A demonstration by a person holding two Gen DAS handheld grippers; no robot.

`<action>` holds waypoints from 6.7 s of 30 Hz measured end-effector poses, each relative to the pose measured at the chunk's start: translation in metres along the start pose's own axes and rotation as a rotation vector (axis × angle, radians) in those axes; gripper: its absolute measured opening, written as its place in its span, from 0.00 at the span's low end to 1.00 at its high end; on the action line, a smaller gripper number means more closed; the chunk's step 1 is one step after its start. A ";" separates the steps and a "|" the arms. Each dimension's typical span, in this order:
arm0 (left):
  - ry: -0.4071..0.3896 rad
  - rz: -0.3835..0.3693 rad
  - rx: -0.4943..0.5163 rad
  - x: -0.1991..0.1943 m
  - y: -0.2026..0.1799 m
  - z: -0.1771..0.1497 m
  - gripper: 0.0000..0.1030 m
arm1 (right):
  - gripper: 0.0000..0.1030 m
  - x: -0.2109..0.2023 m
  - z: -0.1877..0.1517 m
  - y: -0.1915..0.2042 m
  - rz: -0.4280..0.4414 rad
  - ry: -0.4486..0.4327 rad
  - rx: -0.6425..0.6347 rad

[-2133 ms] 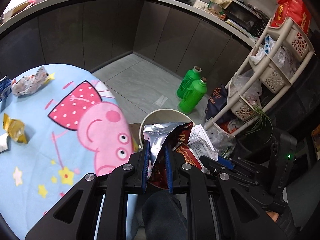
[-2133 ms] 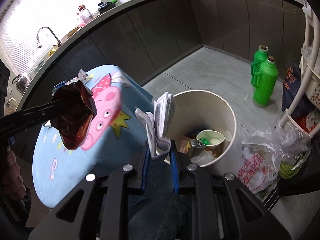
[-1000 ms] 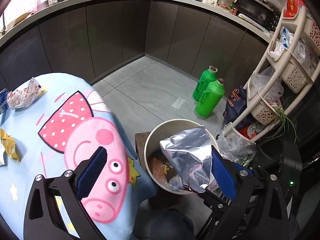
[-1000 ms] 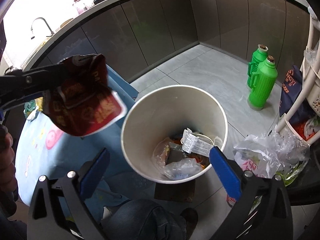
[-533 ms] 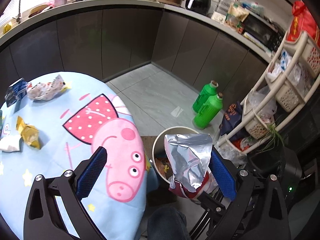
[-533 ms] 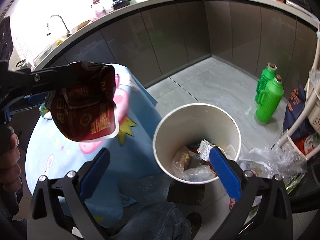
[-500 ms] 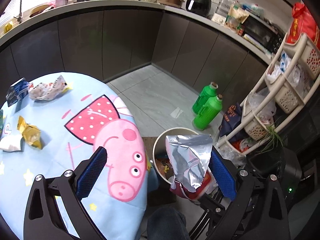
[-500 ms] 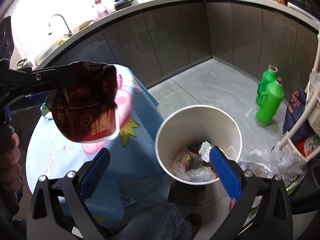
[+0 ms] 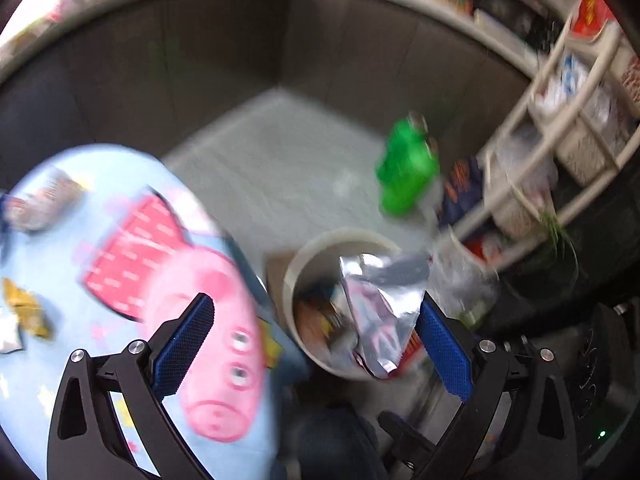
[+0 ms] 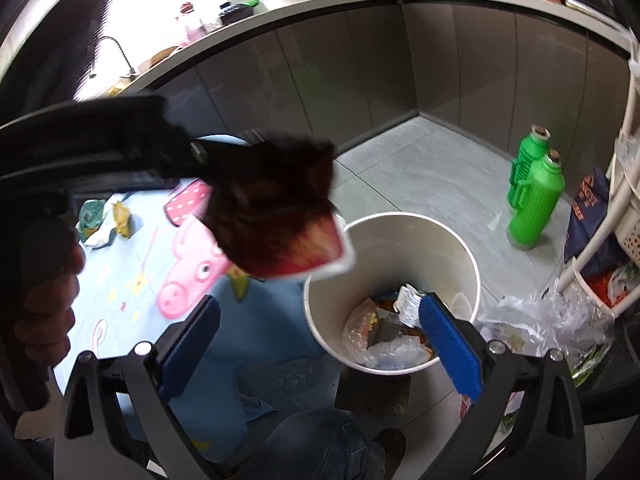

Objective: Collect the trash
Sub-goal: 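Return both tools to the table and grasp the yellow wrapper with the right tool, then grasp the white paper towel with the left tool, then carry the paper towel and yellow wrapper to the bin and release both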

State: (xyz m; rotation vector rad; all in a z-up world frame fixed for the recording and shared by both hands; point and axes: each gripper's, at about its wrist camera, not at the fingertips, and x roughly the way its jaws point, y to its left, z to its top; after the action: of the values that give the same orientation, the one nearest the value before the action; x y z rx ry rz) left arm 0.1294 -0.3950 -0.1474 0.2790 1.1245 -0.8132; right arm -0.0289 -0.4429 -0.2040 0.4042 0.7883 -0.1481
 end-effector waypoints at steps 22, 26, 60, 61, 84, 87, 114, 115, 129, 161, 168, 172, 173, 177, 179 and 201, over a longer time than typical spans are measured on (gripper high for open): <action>-0.163 0.160 -0.072 -0.065 0.029 -0.045 0.92 | 0.97 -0.009 0.006 0.031 0.080 -0.002 -0.053; -0.204 0.206 -0.152 -0.100 0.060 -0.072 0.92 | 0.97 -0.012 0.010 0.064 0.128 0.004 -0.103; -0.256 0.399 -0.493 -0.189 0.289 -0.195 0.91 | 0.89 0.115 0.053 0.302 0.249 0.175 -0.489; -0.251 0.392 -0.490 -0.186 0.294 -0.193 0.91 | 0.88 0.122 0.058 0.304 0.243 0.178 -0.489; -0.099 0.277 -0.448 -0.101 0.368 -0.126 0.92 | 0.06 0.151 0.072 0.282 0.258 0.177 -0.397; -0.099 0.252 -0.458 -0.095 0.370 -0.124 0.90 | 0.06 0.138 0.068 0.269 0.252 0.165 -0.376; -0.187 0.197 -0.354 -0.132 0.311 -0.120 0.04 | 0.06 0.076 0.050 0.253 0.271 0.093 -0.348; -0.197 0.195 -0.346 -0.135 0.306 -0.119 0.04 | 0.06 0.072 0.050 0.253 0.272 0.085 -0.350; -0.286 0.175 -0.221 -0.176 0.230 -0.117 0.04 | 0.04 0.015 0.047 0.235 0.269 -0.022 -0.340; -0.326 0.150 -0.169 -0.190 0.189 -0.119 0.04 | 0.45 0.064 -0.009 0.171 0.199 0.210 -0.267; -0.326 0.119 -0.164 -0.190 0.179 -0.115 0.04 | 0.07 0.045 -0.001 0.156 0.243 0.171 -0.191; -0.335 0.097 -0.125 -0.191 0.161 -0.106 0.04 | 0.07 0.022 0.014 0.147 0.238 0.102 -0.183; -0.338 0.087 -0.110 -0.191 0.154 -0.103 0.04 | 0.07 0.018 0.017 0.144 0.232 0.088 -0.181; -0.348 0.049 -0.044 -0.190 0.122 -0.088 0.04 | 0.07 -0.001 0.026 0.121 0.198 0.032 -0.151; -0.347 0.025 -0.017 -0.188 0.108 -0.080 0.04 | 0.07 -0.008 0.027 0.105 0.170 0.016 -0.126; -0.152 -0.078 0.178 -0.034 -0.041 0.005 0.04 | 0.10 0.050 -0.014 -0.084 -0.025 0.122 0.190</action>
State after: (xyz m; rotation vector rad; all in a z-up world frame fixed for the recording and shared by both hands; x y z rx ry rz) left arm 0.0975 -0.4112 -0.1071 0.3172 0.9271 -0.9894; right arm -0.0269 -0.5129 -0.2736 0.5872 0.9034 -0.2242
